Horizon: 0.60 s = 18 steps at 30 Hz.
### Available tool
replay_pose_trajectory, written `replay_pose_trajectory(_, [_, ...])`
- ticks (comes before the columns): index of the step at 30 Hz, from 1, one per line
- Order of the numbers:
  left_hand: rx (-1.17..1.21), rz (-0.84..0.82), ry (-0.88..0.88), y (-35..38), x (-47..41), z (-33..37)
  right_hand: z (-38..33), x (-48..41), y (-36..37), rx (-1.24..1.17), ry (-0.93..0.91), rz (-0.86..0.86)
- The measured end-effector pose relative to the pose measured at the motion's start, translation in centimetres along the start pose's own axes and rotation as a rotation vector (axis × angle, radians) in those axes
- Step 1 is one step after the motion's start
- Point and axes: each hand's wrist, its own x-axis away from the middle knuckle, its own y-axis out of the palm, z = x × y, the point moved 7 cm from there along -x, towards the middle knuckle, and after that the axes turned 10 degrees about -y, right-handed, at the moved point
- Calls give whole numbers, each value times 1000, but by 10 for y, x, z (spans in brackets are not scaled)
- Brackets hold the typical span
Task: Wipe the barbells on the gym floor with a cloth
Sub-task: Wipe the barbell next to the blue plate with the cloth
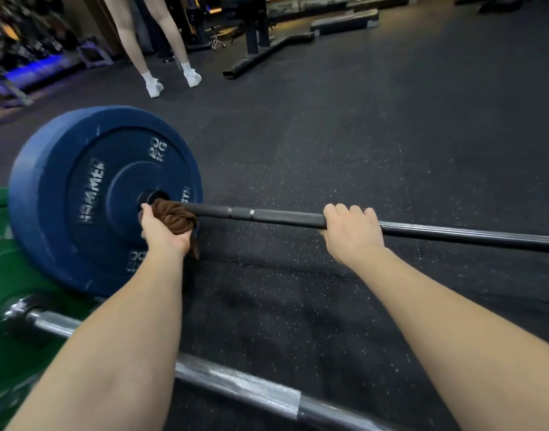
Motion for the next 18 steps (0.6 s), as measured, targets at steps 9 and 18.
replay_pose_trajectory(9, [45,-55,-105,18,39,-64,-1,0,-3,11,-8,-12])
replay_pose_trajectory(18, [201,-120,-23,24,52,-40,0,-2,-2,2,-15,-14])
